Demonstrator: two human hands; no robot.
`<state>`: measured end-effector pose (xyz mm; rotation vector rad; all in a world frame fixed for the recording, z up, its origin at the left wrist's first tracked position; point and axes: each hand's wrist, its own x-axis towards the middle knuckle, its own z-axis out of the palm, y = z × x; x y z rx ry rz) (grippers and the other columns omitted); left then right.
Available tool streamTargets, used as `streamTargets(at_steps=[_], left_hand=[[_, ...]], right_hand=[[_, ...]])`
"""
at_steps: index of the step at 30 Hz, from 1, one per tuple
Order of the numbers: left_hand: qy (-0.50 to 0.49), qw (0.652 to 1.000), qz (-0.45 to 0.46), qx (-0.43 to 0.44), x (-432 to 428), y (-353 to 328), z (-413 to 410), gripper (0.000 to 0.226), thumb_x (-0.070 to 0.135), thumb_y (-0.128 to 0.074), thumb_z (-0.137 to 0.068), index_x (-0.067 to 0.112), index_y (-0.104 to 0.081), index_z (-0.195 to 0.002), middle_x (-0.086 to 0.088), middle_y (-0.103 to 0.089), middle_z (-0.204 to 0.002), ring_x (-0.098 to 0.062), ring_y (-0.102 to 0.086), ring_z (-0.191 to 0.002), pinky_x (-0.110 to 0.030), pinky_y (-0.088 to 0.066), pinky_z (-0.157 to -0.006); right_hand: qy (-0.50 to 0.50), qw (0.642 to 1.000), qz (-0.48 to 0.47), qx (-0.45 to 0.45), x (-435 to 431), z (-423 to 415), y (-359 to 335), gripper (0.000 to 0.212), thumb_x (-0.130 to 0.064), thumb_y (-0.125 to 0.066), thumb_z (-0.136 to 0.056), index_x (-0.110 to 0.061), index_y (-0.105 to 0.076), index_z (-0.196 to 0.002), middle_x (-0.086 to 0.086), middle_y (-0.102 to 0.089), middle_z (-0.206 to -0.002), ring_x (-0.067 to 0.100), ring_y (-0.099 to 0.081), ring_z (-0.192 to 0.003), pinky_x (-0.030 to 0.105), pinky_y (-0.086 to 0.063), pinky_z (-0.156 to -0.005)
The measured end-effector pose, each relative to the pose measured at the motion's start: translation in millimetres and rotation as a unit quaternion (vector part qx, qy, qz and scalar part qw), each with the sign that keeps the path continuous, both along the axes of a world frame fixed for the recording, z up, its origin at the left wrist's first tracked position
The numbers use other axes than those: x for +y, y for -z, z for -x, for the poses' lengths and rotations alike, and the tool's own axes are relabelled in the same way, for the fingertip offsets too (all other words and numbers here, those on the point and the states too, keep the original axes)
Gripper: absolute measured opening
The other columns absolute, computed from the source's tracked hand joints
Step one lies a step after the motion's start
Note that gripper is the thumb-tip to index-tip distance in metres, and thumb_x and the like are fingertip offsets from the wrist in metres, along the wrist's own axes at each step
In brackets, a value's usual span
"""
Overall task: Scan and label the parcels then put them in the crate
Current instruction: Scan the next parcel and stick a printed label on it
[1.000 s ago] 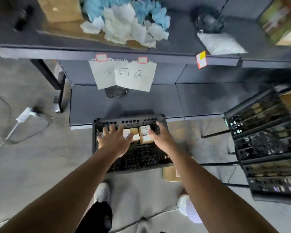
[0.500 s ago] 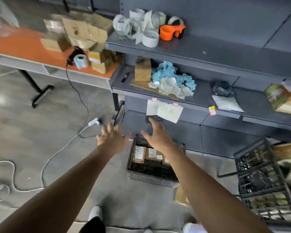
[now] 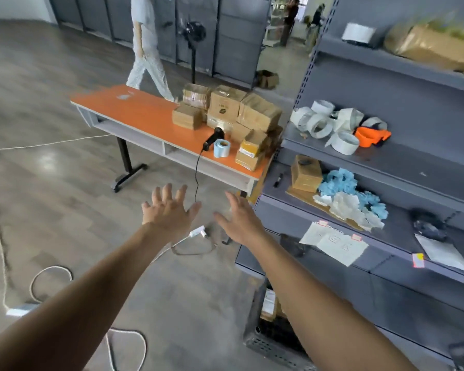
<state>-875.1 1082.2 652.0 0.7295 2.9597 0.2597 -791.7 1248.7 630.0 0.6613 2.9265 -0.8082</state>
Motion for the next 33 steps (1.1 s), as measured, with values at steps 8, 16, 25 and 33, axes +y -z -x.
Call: streamTargets(at_steps=[8,16,25,33], left_hand=[[-0.008,1.000,0.003,-0.016,-58,-11,110,0.066,0.064,-0.021,-0.095,0.030,-0.014,-0.151,-0.004,-0.008,-0.160,-0.030,-0.010,-0.145,-0.051,-0.026,-0.111],[0.010,0.999,0.017,-0.026,-25,-1,213,0.067,0.065,-0.019,-0.095,0.030,-0.011,-0.152,-0.007,-0.009,-0.160,-0.032,-0.011,-0.145,-0.053,-0.025,-0.112],[0.024,0.999,0.019,-0.009,66,9,372,0.069,0.067,-0.025,-0.093,0.031,-0.016,-0.151,-0.006,-0.022,-0.155,-0.031,-0.021,-0.141,-0.051,-0.028,-0.110],[0.063,0.997,0.029,-0.035,137,14,466,0.070,0.066,-0.023,-0.094,0.029,-0.012,-0.152,-0.007,-0.015,-0.159,-0.032,-0.013,-0.145,-0.056,-0.029,-0.109]], right_hand=[[0.004,1.000,-0.013,0.005,-46,103,-13,0.073,-0.059,-0.043,-0.096,-0.032,-0.012,-0.155,0.006,-0.020,-0.160,0.028,-0.023,-0.146,0.055,-0.033,-0.111],[0.015,0.999,-0.002,0.029,-18,208,-3,0.073,-0.058,-0.045,-0.095,-0.032,-0.013,-0.155,0.004,-0.022,-0.159,0.027,-0.025,-0.145,0.052,-0.033,-0.112],[0.044,0.999,0.023,0.021,77,365,28,0.074,-0.064,-0.043,-0.094,-0.035,-0.013,-0.155,0.003,-0.020,-0.160,0.028,-0.024,-0.146,0.056,-0.035,-0.109],[0.054,0.998,0.032,0.032,146,458,26,0.074,-0.059,-0.048,-0.095,-0.030,-0.016,-0.155,0.009,-0.026,-0.155,0.028,-0.029,-0.142,0.049,-0.038,-0.106]])
